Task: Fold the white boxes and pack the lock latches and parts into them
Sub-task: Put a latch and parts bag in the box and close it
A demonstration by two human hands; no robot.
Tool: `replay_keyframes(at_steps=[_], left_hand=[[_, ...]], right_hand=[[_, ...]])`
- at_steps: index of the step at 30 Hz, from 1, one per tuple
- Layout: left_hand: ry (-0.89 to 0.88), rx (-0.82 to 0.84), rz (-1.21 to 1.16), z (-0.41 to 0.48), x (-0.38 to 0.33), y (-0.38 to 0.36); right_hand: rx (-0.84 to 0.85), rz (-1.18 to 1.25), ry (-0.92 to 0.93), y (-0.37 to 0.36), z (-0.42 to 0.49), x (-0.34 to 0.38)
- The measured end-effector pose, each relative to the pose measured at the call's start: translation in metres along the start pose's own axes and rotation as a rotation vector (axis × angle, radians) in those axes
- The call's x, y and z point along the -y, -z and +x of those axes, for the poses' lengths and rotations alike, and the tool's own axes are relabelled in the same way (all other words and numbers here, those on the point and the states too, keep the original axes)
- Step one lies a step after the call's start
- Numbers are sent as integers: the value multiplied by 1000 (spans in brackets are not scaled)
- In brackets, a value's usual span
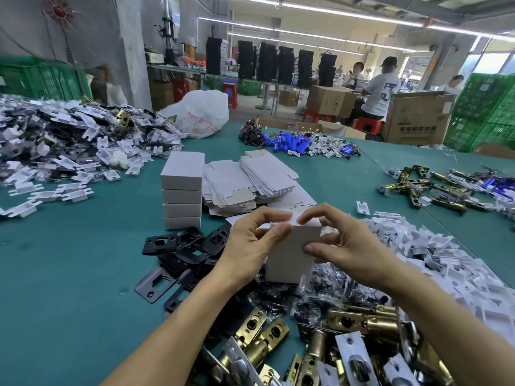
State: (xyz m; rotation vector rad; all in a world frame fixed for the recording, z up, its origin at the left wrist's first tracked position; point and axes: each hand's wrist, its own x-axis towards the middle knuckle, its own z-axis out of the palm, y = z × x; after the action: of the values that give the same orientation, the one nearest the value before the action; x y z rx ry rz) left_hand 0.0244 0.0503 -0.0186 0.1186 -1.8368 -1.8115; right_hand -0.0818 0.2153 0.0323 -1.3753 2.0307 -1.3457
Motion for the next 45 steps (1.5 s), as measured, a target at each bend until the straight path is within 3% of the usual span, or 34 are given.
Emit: replay_keyframes(at_steps=[3,7,11,18,24,31,35,39,41,45], left_hand=[[157,117,17,-1,5,0],[215,183,111,-1,4,2],[323,152,-102,0,-10,0],[304,49,-70,1,-25,-5],[323,-171,-108,5,-29,0],[381,-163,-23,10,-24,2],[447,-167,-164,9,-27,0],[493,-46,-222,12,-31,2],[524,-27,-156,12,-29,2],[478,-171,-197,15,-29,8]], right_hand=[[-41,71,-16,0,1,-1],[-179,228,-33,7,1,1],[-278,444,-72,11,6,7],[-270,355,-214,2,10,8],[-313,336,-326,6,10,7],[-306,394,-358,5,11,10],[-427,514,-428,4,14,14],[-537,523,-419,10,14,18],[-497,473,-410,15,10,19],[-347,254,-433,24,-12,15]])
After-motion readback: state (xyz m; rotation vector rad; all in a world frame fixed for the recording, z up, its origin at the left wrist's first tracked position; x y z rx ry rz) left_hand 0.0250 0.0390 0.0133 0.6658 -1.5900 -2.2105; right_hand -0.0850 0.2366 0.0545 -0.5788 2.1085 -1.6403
